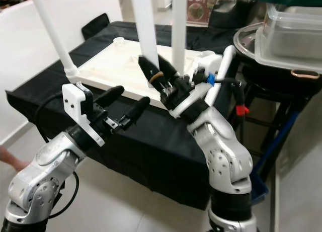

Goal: Building children table

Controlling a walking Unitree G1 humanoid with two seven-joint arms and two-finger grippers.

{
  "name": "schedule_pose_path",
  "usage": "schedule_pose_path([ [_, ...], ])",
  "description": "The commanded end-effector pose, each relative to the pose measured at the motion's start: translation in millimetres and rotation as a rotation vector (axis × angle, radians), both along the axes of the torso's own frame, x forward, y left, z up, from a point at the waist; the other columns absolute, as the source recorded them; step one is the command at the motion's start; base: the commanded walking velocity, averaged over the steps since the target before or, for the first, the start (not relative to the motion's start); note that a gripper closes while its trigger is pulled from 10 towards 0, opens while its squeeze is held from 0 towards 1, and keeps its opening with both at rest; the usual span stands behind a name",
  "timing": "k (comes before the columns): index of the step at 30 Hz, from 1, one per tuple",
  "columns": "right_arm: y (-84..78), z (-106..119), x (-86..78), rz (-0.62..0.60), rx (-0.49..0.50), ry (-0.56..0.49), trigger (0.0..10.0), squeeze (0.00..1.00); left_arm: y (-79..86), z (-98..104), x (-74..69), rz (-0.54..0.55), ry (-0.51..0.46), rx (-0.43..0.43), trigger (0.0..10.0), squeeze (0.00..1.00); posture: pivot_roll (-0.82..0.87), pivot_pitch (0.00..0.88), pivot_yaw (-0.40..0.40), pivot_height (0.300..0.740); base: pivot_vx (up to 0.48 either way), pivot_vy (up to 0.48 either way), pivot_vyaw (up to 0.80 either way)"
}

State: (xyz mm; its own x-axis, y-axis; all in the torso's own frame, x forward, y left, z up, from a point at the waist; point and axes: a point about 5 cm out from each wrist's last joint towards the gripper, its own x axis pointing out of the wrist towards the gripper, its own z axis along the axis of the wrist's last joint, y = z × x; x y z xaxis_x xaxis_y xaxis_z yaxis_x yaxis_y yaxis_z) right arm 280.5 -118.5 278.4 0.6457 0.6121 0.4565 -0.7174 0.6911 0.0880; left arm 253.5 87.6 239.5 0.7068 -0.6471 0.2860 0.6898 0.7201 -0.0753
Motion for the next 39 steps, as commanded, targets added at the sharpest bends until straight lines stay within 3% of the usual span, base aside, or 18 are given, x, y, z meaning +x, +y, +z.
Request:
schedule_pose_path([
  [1, 13.0, 5, -3.8, 0.044, -0.022, -0.039, 10.0, 0.00, 6.5, -4, 1.6, 0.031, 0.014, 0.014, 10.0, 0.00, -0.03, 0.118, 0.037, 0.740, 0.000, 0.480, 0.00],
  [2, 13.0, 5, -3.8, 0.044, -0.022, -0.039, 10.0, 0.00, 6.5, -4, 1.6, 0.031, 0.014, 0.014, 10.0, 0.00, -0.03, 0.118, 0.037, 0.740, 0.000, 0.480, 0.00],
  [5, 11.2, -24, 7.5, -0.067, -0.172, 0.047, 10.0, 0.00, 8.3, -6, 2.2, 0.046, 0.020, 0.012, 10.0, 0.00, -0.03, 0.120, 0.028, 0.740, 0.000, 0.480, 0.00],
  [6, 11.2, -24, 7.5, -0.067, -0.172, 0.047, 10.0, 0.00, 8.3, -6, 2.2, 0.046, 0.020, 0.012, 10.0, 0.00, -0.03, 0.120, 0.028, 0.740, 0.000, 0.480, 0.00],
  [8, 2.8, -53, 13.2, -0.173, -0.259, 0.127, 10.0, 0.00, 11.4, -9, 2.0, 0.066, 0.030, 0.008, 10.0, 0.00, -0.03, 0.123, 0.025, 0.740, 0.000, 0.480, 0.00],
  [13, -7.3, -77, 13.8, -0.266, -0.358, 0.173, 10.0, 0.00, 20.3, -16, 3.2, 0.115, 0.060, 0.003, 10.0, 0.00, -0.02, 0.128, 0.021, 0.740, 0.000, 0.480, 0.00],
  [21, -8.7, -95, 5.7, -0.255, -0.419, 0.221, 10.0, 0.00, 37.4, -35, 6.9, 0.225, 0.131, 0.014, 10.0, 0.00, -0.02, 0.136, 0.020, 0.740, 0.000, 0.480, 0.00],
  [26, -6.0, -107, 0.3, -0.255, -0.432, 0.239, 10.0, 0.00, 45.0, -63, 7.6, 0.312, 0.213, 0.096, 10.0, 0.00, -0.02, 0.135, 0.015, 0.740, 0.000, 0.480, 0.00],
  [33, 1.8, -109, 2.5, -0.247, -0.423, 0.249, 10.0, 0.00, 37.2, -71, 0.5, 0.282, 0.202, 0.145, 10.0, 0.00, -0.01, 0.117, -0.003, 0.740, 0.000, 0.137, 0.00],
  [39, 2.1, -111, 4.3, -0.256, -0.429, 0.258, 10.0, 0.00, 30.8, -73, -3.8, 0.265, 0.184, 0.099, 10.0, 0.00, -0.02, 0.113, 0.004, 0.740, 0.240, 0.000, -0.34],
])
